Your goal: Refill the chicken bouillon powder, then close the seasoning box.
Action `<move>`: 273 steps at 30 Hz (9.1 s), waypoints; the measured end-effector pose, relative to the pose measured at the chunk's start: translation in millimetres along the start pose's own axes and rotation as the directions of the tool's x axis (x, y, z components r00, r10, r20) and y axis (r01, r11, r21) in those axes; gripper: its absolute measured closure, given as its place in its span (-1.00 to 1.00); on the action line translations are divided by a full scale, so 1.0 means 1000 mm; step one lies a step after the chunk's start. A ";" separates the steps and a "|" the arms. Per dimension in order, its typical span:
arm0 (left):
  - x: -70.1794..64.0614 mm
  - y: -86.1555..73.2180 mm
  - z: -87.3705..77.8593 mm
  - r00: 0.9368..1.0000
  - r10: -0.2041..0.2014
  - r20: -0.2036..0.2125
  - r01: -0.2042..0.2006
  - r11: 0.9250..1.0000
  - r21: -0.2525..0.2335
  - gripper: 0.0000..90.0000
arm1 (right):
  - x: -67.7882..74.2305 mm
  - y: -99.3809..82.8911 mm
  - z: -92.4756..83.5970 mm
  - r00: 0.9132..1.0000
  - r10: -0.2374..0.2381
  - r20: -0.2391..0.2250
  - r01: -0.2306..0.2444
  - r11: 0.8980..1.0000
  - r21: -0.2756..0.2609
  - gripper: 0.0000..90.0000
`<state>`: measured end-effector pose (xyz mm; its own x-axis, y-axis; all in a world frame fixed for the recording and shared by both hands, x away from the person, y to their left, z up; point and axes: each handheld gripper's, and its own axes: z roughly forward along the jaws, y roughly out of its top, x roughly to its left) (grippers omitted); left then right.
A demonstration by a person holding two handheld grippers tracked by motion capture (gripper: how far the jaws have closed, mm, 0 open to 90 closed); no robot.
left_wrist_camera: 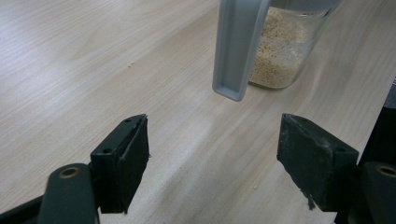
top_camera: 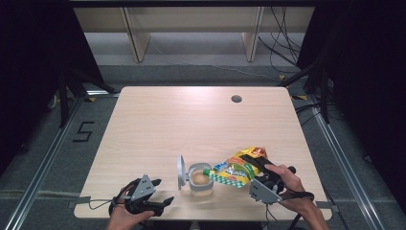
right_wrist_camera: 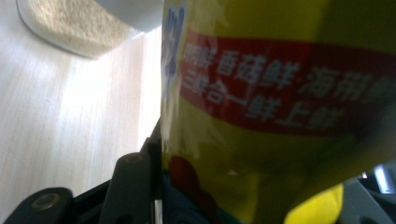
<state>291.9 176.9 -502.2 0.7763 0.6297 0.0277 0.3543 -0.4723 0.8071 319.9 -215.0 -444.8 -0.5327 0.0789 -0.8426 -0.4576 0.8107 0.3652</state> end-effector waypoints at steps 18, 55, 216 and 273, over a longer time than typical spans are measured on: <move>-0.002 0.000 0.000 1.000 -0.029 -0.006 0.029 1.000 -0.003 -0.44 | -0.001 -0.017 0.002 0.989 0.143 -0.022 -0.144 0.988 -0.057 0.26; -0.001 -0.001 0.000 1.000 -0.023 -0.006 0.023 1.000 0.006 -0.44 | -0.004 -0.060 0.037 0.791 0.608 -0.073 -0.612 0.780 -0.133 0.50; -0.009 0.063 -0.028 0.999 0.041 0.013 -0.038 0.978 -0.207 0.70 | 0.055 -0.044 -0.044 0.593 0.803 0.062 -0.776 0.549 0.310 -0.42; 0.007 -0.011 -0.022 0.997 -0.065 -0.037 0.063 0.996 -0.066 -0.44 | 0.055 -0.046 -0.045 0.599 0.799 0.051 -0.769 0.555 0.317 -0.41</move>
<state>281.7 200.3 -497.6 0.7316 0.6817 -0.0033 0.3674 -0.3902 0.8442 279.7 -273.6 -490.2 -0.6485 0.7249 -0.2325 0.3809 0.5734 0.7254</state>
